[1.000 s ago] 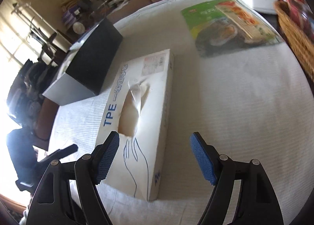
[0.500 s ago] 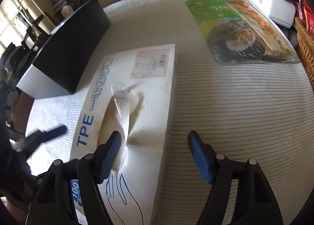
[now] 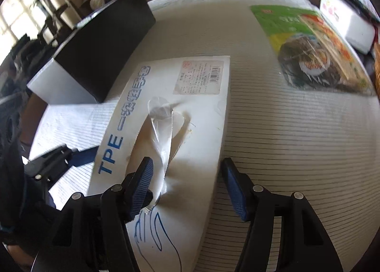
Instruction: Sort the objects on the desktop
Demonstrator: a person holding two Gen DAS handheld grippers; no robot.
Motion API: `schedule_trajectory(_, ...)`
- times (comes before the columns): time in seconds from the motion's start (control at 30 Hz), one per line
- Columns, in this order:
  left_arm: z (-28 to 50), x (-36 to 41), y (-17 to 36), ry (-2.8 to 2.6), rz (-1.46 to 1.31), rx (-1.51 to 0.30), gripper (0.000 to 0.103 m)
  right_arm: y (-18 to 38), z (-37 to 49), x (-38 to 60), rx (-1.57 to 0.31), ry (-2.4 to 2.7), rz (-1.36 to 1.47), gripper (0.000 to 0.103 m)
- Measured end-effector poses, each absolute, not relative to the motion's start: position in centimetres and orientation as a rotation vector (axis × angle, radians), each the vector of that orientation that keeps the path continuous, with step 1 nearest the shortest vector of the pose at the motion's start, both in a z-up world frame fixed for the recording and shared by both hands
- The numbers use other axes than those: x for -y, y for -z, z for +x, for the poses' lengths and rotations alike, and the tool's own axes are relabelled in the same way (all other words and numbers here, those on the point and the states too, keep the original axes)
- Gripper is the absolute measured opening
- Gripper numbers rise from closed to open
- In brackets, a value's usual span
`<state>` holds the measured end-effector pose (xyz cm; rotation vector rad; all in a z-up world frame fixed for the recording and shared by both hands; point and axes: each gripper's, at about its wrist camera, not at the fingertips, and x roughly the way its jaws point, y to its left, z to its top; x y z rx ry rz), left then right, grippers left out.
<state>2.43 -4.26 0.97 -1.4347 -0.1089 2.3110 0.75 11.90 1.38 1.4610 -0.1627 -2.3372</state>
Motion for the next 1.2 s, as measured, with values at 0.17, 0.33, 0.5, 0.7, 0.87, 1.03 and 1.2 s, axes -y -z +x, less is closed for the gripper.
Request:
schedule_trajectory(0.17, 2.5, 4.3, -1.5, -2.299, -1.422, -0.008, 0.081, -1.4, 1.4, -13.1, 0.385, 2.222, 1.474, 0.062)
schedule_trajectory(0.33, 2.7, 3.4, -0.9, -2.226, -1.443, -0.166, 0.082, -1.7, 4.6, -13.3, 0.427, 2.093, 1.499, 0.062)
schedule_trajectory(0.5, 3.9, 2.8, -3.3, -2.226, -1.341, -0.238, 0.083, -1.9, 7.4, -15.9, 0.582, 1.983, 1.505, 0.054)
schedule_trajectory(0.7, 7.0, 7.8, -6.6, -2.258, -1.342, 0.053, 0.094, -6.4, 6.1, -17.7, 0.312, 2.203, 1.459, 0.072)
schedule_trajectory(0.87, 12.1, 11.7, -5.6, -2.227, -1.452, 0.434, 0.094, -9.0, 0.3, -13.5, -0.144, 2.314, 1.307, 0.081)
schedule_trajectory(1.03, 15.1, 11.3, -4.0, -2.13, -1.483, 0.609, 0.094, -5.8, -5.8, -11.2, -0.156, 2.184, 1.39, 0.081)
schedule_trajectory(1.2, 14.6, 9.6, -3.1, -2.103, -1.514, 0.563, 0.095, -3.1, -6.9, -11.3, -0.046, 2.14, 1.514, 0.082)
